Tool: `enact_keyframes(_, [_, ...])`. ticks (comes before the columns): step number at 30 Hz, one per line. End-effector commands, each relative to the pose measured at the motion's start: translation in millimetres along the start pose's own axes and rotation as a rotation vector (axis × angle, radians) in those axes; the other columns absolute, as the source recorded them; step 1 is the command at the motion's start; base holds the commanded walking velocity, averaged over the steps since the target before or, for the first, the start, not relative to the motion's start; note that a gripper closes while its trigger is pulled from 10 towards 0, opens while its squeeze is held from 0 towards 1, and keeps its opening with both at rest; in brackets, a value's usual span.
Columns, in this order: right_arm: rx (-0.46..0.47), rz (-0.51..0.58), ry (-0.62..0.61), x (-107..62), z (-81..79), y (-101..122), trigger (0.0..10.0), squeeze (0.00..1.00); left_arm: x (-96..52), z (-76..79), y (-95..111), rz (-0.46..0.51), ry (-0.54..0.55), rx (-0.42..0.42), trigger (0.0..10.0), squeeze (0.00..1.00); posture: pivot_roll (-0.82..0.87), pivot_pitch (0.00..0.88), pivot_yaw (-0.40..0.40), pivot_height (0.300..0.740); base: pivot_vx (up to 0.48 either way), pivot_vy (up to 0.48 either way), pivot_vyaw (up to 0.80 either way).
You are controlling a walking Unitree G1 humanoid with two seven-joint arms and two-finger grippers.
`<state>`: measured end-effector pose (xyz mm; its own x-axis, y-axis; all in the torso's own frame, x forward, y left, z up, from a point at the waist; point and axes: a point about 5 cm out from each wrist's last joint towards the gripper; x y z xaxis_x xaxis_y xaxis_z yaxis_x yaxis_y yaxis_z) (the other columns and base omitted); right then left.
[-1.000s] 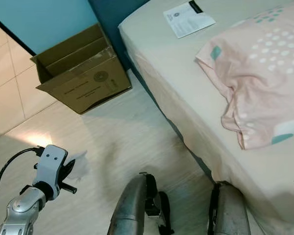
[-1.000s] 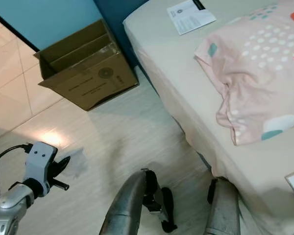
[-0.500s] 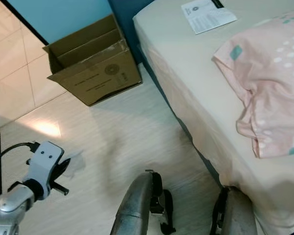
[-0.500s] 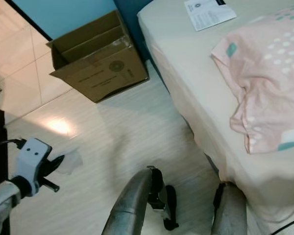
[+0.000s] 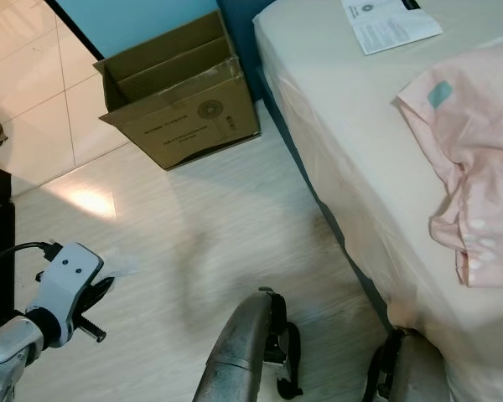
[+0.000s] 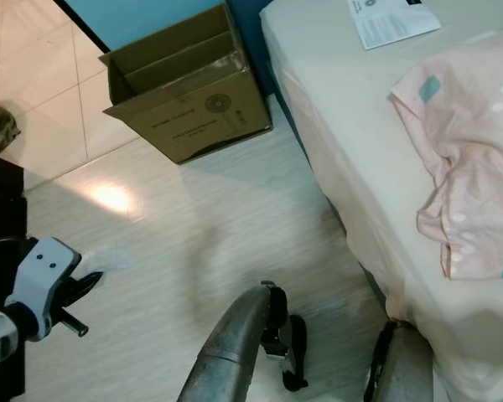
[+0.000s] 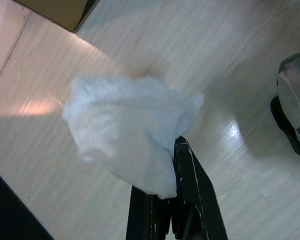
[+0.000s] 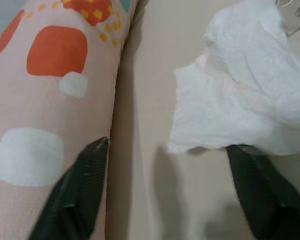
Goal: Clean up the room
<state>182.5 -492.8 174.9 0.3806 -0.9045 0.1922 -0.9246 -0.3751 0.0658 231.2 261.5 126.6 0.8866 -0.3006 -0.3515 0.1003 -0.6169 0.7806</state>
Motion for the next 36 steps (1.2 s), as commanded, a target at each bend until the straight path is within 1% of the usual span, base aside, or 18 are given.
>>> enact_keyframes(1, [-0.014,0.061,-0.015,-2.6,6.1,14,0.0,0.00,-10.8,-2.1,-14,-0.073,-0.015,-0.007,10.0,0.00,0.38,0.631,0.400,0.625,0.000,0.000,0.00])
enact_keyframes(8, [-0.019,0.091,-0.015,-2.8,6.1,19,0.0,0.00,-12.0,-3.2,-13,-0.076,-0.022,0.002,10.0,0.00,0.39,0.629,0.400,0.625,0.000,0.000,0.00])
enact_keyframes(17, [-0.025,0.137,-0.018,-5.6,10.4,31,0.0,0.00,-13.0,-1.5,-14,-0.082,-0.032,0.011,10.0,0.00,0.38,0.626,0.400,0.625,0.000,0.000,0.00])
enact_keyframes(20, [-0.052,0.161,-0.045,-9.5,17.2,39,0.0,0.00,-12.2,-1.5,-15,-0.084,-0.035,0.012,10.0,0.00,0.38,0.624,0.400,0.625,0.000,0.000,0.00])
enact_keyframes(21, [-0.079,0.157,-0.066,-11.5,20.9,40,0.0,0.00,-12.0,-1.1,-14,-0.083,-0.037,0.012,10.0,0.00,0.38,0.624,0.400,0.625,0.000,0.000,0.00])
enact_keyframes(22, [-0.079,0.157,-0.066,-11.5,20.9,40,0.0,0.00,-12.0,-1.1,-14,-0.083,-0.037,0.012,10.0,0.00,0.38,0.624,0.400,0.625,0.000,0.000,0.00])
enact_keyframes(23, [-0.098,0.154,-0.079,-12.8,23.4,40,0.0,0.00,-11.9,-0.8,-14,-0.082,-0.038,0.012,10.0,0.00,0.38,0.624,0.400,0.625,0.000,0.000,0.00])
enact_keyframes(24, [-0.130,0.146,-0.098,-14.4,26.4,41,4.6,0.00,-11.4,-0.4,-14,-0.081,-0.038,0.011,10.0,0.00,0.38,0.619,0.400,0.625,0.000,0.000,0.00])
enact_keyframes(25, [-0.182,0.123,-0.126,-16.6,30.9,40,10.0,0.00,-10.6,0.3,-14,-0.080,-0.037,0.010,10.0,0.00,0.37,0.619,0.400,0.625,0.000,0.000,0.00])
enact_keyframes(26, [-0.182,0.123,-0.126,-16.6,30.9,40,10.0,0.00,-10.6,0.3,-14,-0.080,-0.037,0.010,10.0,0.00,0.37,0.619,0.400,0.625,0.000,0.000,0.00])
enact_keyframes(27, [-0.260,0.090,-0.153,-19.6,36.0,38,10.0,0.00,-9.0,1.4,-14,-0.077,-0.035,0.006,10.0,0.00,0.37,0.616,0.400,0.625,0.000,0.000,0.00])
enact_keyframes(28, [-0.314,0.067,-0.171,-21.9,39.8,36,10.0,0.00,-7.4,2.6,-14,-0.075,-0.033,0.003,10.0,0.00,0.36,0.614,0.400,0.625,0.000,0.000,0.00])
enact_keyframes(29, [-0.344,0.048,-0.158,-22.9,40.6,34,10.0,0.00,-5.4,3.8,-14,-0.070,-0.029,-0.001,10.0,0.00,0.35,0.607,0.400,0.625,0.000,0.000,0.00])
enact_keyframes(30, [-0.370,0.025,-0.127,-21.7,37.6,31,10.0,0.00,-3.0,5.0,-13,-0.065,-0.023,-0.006,10.0,0.00,0.34,0.602,0.400,0.625,0.000,0.000,-0.50])
enact_keyframes(33, [-0.381,0.011,-0.103,-20.5,34.9,29,10.0,0.00,-1.5,5.8,-13,-0.062,-0.020,-0.010,10.0,0.00,0.34,0.602,0.400,0.625,0.000,0.000,-0.50])
enact_keyframes(34, [-0.399,-0.008,-0.093,-18.1,31.4,27,10.0,0.00,0.5,6.8,-12,-0.057,-0.015,-0.014,10.0,0.00,0.33,0.595,0.400,0.625,0.000,0.000,-0.79])
enact_keyframes(35, [-0.399,-0.008,-0.093,-18.1,31.4,27,10.0,0.00,0.5,6.8,-12,-0.057,-0.015,-0.014,10.0,0.00,0.33,0.595,0.400,0.625,0.000,0.000,-0.79])
enact_keyframes(36, [-0.402,-0.014,-0.088,-15.6,27.9,26,10.0,0.00,3.3,8.2,-12,-0.053,-0.012,-0.019,10.0,0.00,0.32,0.589,0.400,0.625,0.000,0.000,-0.79])
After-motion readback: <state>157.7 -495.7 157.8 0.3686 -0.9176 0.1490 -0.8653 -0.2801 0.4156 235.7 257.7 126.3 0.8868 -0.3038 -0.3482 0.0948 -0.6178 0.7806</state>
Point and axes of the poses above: a point about 5 cm out from each wrist's last joint towards the gripper, its own x axis pointing out of the wrist towards the gripper, its own y axis along the axis of the wrist's last joint, z = x × y, and after that the axes turned 15 degrees about x, right-handed
